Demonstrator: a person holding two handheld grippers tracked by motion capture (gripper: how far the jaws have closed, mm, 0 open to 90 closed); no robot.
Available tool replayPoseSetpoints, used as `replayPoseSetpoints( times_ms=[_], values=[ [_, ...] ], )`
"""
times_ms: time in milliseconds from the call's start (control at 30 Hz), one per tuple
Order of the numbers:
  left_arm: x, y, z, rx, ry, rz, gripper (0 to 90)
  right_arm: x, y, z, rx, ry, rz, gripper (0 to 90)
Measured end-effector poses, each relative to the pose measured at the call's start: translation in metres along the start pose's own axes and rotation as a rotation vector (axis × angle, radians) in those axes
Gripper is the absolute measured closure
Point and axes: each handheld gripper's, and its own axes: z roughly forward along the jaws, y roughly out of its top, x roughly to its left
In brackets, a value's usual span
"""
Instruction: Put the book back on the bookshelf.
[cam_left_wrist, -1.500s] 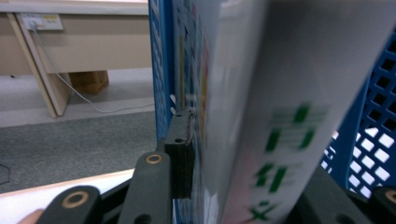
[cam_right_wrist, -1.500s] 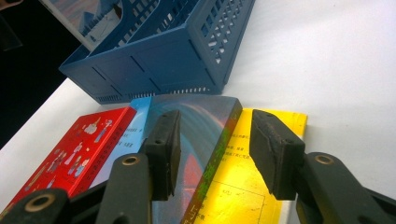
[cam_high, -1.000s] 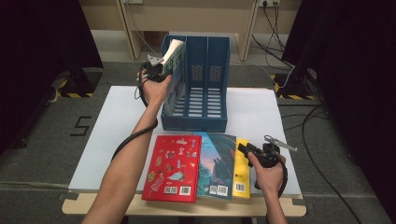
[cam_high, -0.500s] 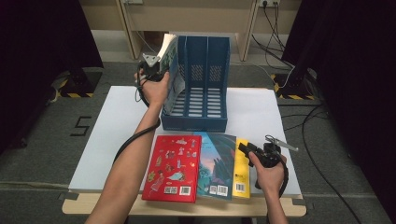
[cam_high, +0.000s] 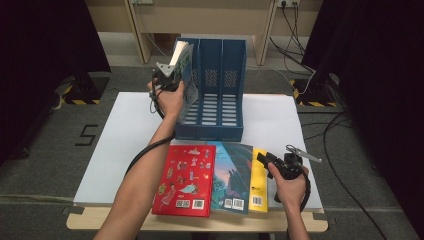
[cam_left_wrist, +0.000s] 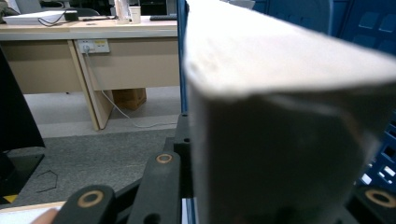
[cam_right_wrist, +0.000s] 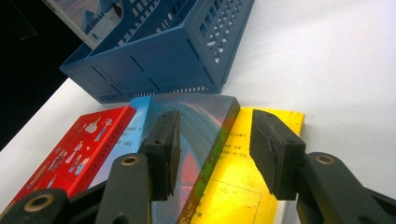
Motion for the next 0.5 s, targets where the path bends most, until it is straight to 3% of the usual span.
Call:
replayPoseSetpoints(
  times_ms=[167, 267, 500],
  values=[
    [0.003, 0.002, -0.003, 0.008, 0.005, -0.005, 67.6, 0.001, 0.0, -0.001, 0.004, 0.002, 0.002, 53.8],
    [0.008, 0.002, -0.007, 0.021, -0.019, -0.048, 58.7, 0.002, 0.001, -0.002, 0.003, 0.001, 0.003, 53.8],
    [0.01, 0.0, -0.016, 0.046, -0.068, -0.062, 44.7, 0.005, 0.001, -0.001, 0.004, 0.001, -0.01, 53.6]
  ],
)
